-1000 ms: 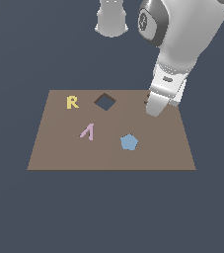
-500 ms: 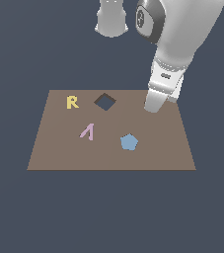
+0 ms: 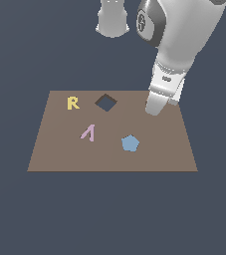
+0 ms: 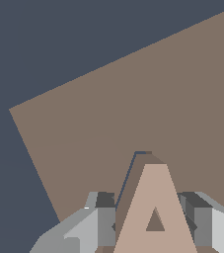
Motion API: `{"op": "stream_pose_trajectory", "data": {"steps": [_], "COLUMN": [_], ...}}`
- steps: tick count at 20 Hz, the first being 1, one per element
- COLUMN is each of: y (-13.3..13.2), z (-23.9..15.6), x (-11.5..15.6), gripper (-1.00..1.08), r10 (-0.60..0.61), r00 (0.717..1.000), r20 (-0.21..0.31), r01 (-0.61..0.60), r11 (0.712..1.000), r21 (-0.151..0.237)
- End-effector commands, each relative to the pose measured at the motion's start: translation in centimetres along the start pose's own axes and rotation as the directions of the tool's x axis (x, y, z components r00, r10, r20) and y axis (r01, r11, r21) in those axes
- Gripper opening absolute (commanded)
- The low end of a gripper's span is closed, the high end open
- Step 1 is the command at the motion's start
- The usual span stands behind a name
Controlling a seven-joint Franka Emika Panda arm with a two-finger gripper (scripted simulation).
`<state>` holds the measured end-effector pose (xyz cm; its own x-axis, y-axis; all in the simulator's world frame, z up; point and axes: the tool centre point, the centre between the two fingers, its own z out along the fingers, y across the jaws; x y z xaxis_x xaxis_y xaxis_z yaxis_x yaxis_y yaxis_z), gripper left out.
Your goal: Insert a designated object into the corresponding slot on a board.
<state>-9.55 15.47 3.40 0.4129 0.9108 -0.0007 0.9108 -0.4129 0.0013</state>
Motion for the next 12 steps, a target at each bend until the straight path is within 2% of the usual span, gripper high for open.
{"op": "stream_pose_trajectory", "data": {"steps": [1, 2, 3, 12], "y": [0.02, 0.02, 0.02, 0.02], "z": [0.36, 0.4, 0.4, 0.4], "x": [0.0, 0.0, 0.0, 0.0], "gripper": [-1.0, -1.0, 1.0, 1.0], "r10": [0.001, 0.001, 0.001, 0.001], "r00": [1.0, 1.0, 1.0, 1.0], "r20": [0.0, 0.0, 0.0, 0.0], "r01": [-0.001, -0.001, -0.001, -0.001], "r11": [1.0, 1.0, 1.0, 1.0], "r21": [0.0, 0.0, 0.0, 0.0]}}
